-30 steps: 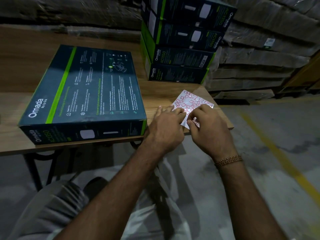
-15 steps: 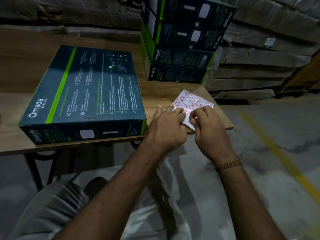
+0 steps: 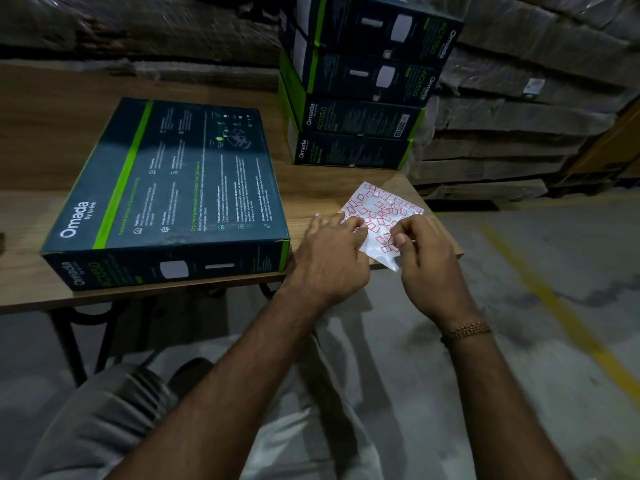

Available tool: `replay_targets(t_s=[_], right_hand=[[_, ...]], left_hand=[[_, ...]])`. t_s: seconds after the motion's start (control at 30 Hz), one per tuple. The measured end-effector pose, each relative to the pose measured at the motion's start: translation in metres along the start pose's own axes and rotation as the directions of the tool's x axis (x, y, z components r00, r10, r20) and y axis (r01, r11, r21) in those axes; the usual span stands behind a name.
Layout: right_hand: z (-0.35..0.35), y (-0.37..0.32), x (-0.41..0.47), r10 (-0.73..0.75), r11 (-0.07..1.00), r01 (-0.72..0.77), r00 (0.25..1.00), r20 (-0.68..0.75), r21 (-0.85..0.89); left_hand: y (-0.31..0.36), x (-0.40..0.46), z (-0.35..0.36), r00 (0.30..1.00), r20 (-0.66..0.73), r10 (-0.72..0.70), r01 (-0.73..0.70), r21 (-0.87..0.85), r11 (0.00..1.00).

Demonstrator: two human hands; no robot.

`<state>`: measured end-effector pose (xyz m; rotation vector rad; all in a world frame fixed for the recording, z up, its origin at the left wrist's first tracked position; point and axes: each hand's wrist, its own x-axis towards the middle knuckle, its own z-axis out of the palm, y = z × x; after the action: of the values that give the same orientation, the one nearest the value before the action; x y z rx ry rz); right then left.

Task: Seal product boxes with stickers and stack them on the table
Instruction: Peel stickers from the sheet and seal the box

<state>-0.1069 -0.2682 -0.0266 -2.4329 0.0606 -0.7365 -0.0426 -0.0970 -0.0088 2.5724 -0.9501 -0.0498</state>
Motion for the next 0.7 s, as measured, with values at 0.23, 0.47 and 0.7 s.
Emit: replay_targets(t_s=[0.23, 0.47, 0.7], right_hand=[[-0.003, 0.007, 0.0, 0.14, 0.979, -0.141, 0.99, 0.017, 0.15], [-0.007, -0.002, 0.001, 0.18, 0.975, -0.183, 0.983, 0.036, 0.128], [-0.007, -0.032, 0.001, 0.163, 0.953, -0.16, 0.987, 0.008, 0.257]], left_hand=[[-0.011, -0.002, 0.007, 0.979, -0.146, -0.14, 0.049, -0.502, 0.863], [-0.007, -0.012, -0.014, 0.976, -0.145, -0.165, 0.01, -0.722, 0.692], [0.014, -0.05, -0.068, 0.946, -0.324, -0.022, -0.23, -0.717, 0.657]])
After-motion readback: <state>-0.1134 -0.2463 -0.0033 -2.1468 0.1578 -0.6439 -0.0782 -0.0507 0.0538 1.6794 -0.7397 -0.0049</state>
